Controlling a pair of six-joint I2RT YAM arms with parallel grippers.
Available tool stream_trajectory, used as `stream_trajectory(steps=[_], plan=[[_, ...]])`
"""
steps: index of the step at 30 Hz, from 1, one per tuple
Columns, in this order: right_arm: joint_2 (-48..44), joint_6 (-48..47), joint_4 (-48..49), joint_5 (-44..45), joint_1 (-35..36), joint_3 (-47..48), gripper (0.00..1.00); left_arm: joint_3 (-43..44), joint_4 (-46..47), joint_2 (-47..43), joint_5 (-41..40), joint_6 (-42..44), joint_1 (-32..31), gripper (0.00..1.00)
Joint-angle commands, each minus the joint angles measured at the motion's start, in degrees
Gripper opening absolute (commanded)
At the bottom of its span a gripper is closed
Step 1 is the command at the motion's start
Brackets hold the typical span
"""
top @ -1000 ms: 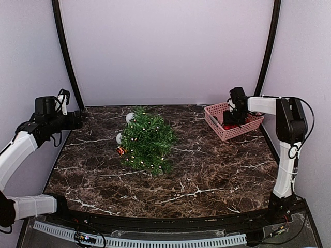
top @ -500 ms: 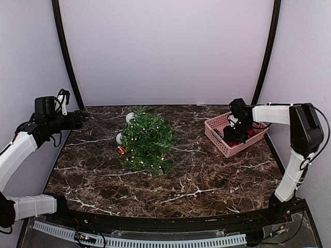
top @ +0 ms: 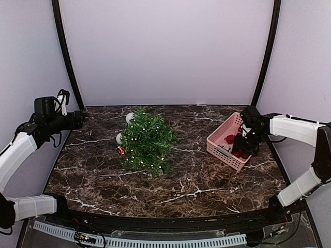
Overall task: Decorate the small christmas tree
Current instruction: Move the bin to the center of the board.
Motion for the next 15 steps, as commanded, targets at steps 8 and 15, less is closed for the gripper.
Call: stream_trajectory(steps=[8,15], plan=[[3.24,1.05,0.19,12.6,-2.64,9.78,0.6,-0.98,0.81,-1.52,-0.85,0.61,0.42,0.83],[9.19,-3.02,1.21,12.74,-6.96,11.71,0.58,-1.05,1.02,-2.15,-0.19,0.39,0.4,0.83]])
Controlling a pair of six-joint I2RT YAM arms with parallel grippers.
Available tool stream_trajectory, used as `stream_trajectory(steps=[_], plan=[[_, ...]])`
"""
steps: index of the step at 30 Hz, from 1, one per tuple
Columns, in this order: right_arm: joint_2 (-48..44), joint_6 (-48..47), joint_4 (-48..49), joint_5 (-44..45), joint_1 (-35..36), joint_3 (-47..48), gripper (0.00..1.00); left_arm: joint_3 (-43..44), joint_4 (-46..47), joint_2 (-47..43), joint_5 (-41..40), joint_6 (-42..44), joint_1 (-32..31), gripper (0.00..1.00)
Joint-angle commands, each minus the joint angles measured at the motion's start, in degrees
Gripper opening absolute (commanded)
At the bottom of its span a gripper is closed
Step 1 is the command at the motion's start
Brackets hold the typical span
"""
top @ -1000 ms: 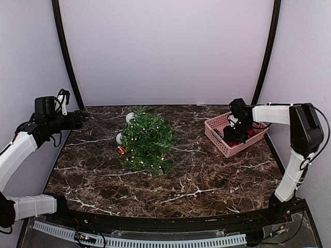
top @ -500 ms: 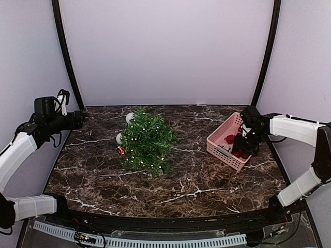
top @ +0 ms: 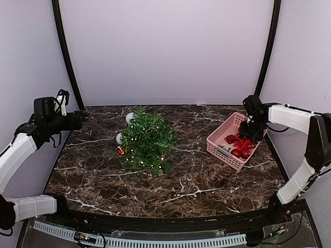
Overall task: Decorate the small christmas tree
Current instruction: Move the bin to the center of the board, then pick up the bow from the bin.
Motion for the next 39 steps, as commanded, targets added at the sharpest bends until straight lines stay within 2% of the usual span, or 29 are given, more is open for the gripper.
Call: stream_trajectory(steps=[1,15,21,22,24,26,27,39], plan=[[3.56,-3.2,1.18,1.47,-2.19,1.22,0.58,-0.77,1.07,-1.61,0.3,0.32,0.4,0.83],[14.4,-6.14,11.5,1.21,-6.54,3.33,0.48,-0.81,1.0,-1.9,-0.84,0.56,0.4,0.83],[16.1,-5.31,15.22,-0.94,-6.98,3.01,0.37,-0.9,0.96,-1.95,-1.32,0.72,0.4,0.83],[16.06,-5.11,15.84,-1.14,-6.98,2.69,0.33,-0.95,0.96,-1.95,-1.35,0.74,0.4,0.84],[15.8,-4.55,16.13,-1.48,-6.98,2.61,0.17,-0.98,0.99,-1.97,-1.45,0.74,0.46,0.84],[14.82,-3.94,16.16,-1.92,-7.0,2.33,0.02,-1.06,1.0,-1.93,-1.38,0.76,0.4,0.84],[13.32,-3.6,16.42,-2.08,-6.96,1.79,0.0,-1.05,1.02,-1.91,-1.42,0.75,0.4,0.84],[-9.3,-0.74,16.46,-3.72,-6.82,-3.62,0.0,-1.46,1.61,-3.07,-0.79,0.75,0.44,0.83]])
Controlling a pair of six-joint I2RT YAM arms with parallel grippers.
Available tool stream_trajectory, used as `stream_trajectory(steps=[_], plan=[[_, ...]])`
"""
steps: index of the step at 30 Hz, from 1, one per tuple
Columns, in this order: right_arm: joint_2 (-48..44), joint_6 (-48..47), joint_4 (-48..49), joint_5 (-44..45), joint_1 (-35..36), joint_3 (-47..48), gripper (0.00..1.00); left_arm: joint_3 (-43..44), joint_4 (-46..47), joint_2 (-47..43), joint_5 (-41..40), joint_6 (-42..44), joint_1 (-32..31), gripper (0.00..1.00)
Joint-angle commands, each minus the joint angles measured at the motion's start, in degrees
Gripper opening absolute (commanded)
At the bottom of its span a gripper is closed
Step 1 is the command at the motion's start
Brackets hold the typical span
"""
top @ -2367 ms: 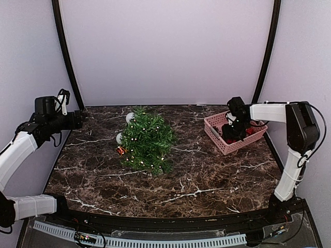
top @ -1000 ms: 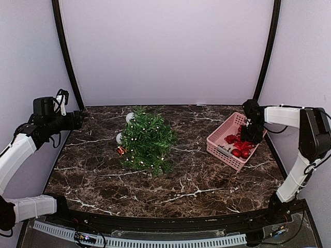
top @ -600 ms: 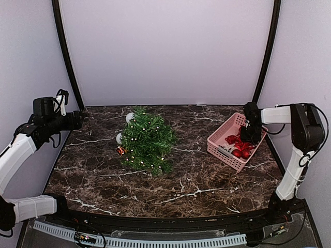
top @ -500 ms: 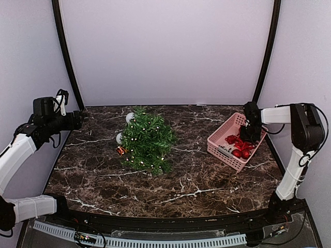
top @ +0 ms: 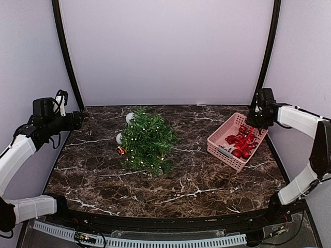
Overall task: Decorate the small christmas tree
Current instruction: Pick up the bow from the bin, then pass from the right arm to the left
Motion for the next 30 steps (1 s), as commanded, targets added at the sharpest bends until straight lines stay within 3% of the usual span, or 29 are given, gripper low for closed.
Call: stream_trajectory(steps=[1,7,12,16,21,30], plan=[[-6.58,1.16,1.11,-1.93,-0.16,-1.95,0.0,-1.0,1.71,-2.09,0.48,0.74,0.21,0.83],[-15.84,-2.24,3.44,-15.55,1.06,-2.96,0.0,-1.52,3.59,-4.28,8.44,1.02,0.13,0.81],[-21.8,-3.4,6.67,-31.84,5.38,-3.79,0.0,-2.53,8.88,-8.28,19.52,-5.38,-1.65,0.78],[-23.46,-1.15,12.18,-42.48,11.6,-5.0,0.0,-1.96,10.05,-10.66,18.03,-8.46,-12.99,0.77],[-21.6,1.23,22.48,-47.42,24.18,-4.65,0.0,-0.66,12.07,-10.79,18.72,-14.5,-24.19,0.76],[-9.05,2.38,44.17,-54.41,41.47,5.87,0.0,-2.51,33.61,-5.8,24.33,-22.87,-40.86,0.77]])
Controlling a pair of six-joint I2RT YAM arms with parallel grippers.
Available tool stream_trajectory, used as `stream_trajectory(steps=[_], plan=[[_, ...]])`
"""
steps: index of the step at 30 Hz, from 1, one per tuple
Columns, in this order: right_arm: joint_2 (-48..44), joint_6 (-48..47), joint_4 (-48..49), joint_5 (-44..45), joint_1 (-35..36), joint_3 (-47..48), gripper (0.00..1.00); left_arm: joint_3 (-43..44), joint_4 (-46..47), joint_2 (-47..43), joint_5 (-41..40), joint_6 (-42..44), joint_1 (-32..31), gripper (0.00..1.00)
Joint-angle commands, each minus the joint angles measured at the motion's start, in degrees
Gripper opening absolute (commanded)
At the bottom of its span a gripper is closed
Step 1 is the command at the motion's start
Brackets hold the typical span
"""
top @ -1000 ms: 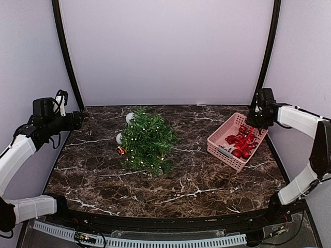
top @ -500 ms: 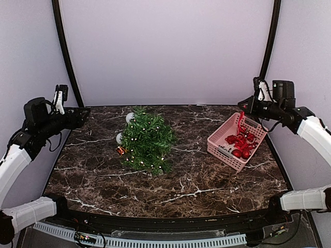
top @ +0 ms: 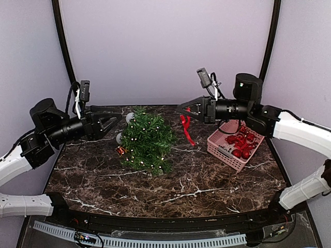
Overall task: Decorate the small christmas tree
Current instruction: Pass from the right arm to the left
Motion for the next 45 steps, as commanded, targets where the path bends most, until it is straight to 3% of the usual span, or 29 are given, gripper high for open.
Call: stream_trajectory(steps=[1,7,14,21,26,30,33,35,37,39,40,42,45], plan=[[4.01,1.58,18.28,-6.06,5.59,6.2,0.0,-0.97,17.96,3.25,6.61,-6.69,-5.57,0.78],[10.06,3.98,26.79,-9.15,9.84,11.41,0.0,0.77,23.9,10.38,9.22,-5.16,-11.98,0.82],[12.63,5.42,29.17,-10.85,12.32,13.8,0.0,2.05,27.38,15.91,12.45,-4.95,-13.14,0.87],[12.29,6.14,30.33,-10.89,12.88,13.47,0.0,3.58,29.82,20.16,14.38,-4.35,-14.44,0.82],[12.13,6.22,30.47,-10.65,13.09,13.21,0.0,4.81,31.22,22.11,15.74,-4.53,-15.45,0.66],[11.36,5.26,29.33,-9.24,13.14,12.49,0.0,4.81,31.54,22.37,15.79,-4.56,-15.87,0.4],[9.99,3.26,26.99,-4.78,13.02,10.83,0.0,4.35,31.47,21.78,15.35,-4.77,-15.88,0.13],[8.23,2.39,25.97,-1.21,12.84,8.83,0.0,3.09,31.43,20.67,14.32,-4.89,-15.86,0.02],[6.24,2.68,25.95,2.5,12.3,5.89,0.0,1.91,30.64,18.99,12.49,-4.43,-15.9,0.0],[3.83,3.23,25.53,5.03,11.38,2.61,0.19,1.42,25.19,17.09,9.74,-2.9,-15.86,0.0],[2.59,3.17,24.28,5.92,10.69,1.23,0.43,1.63,22.63,16.04,8.8,-2.01,-15.86,0.0],[-0.23,0.63,18.22,8.97,10.19,-0.2,0.65,3.14,13.66,15.14,6.91,1.03,-15.87,0.0],[-2.9,-5.53,3.83,12.24,10.08,1.57,0.73,7.48,-2.5,15.46,7.91,6.78,-15.86,0.0]])
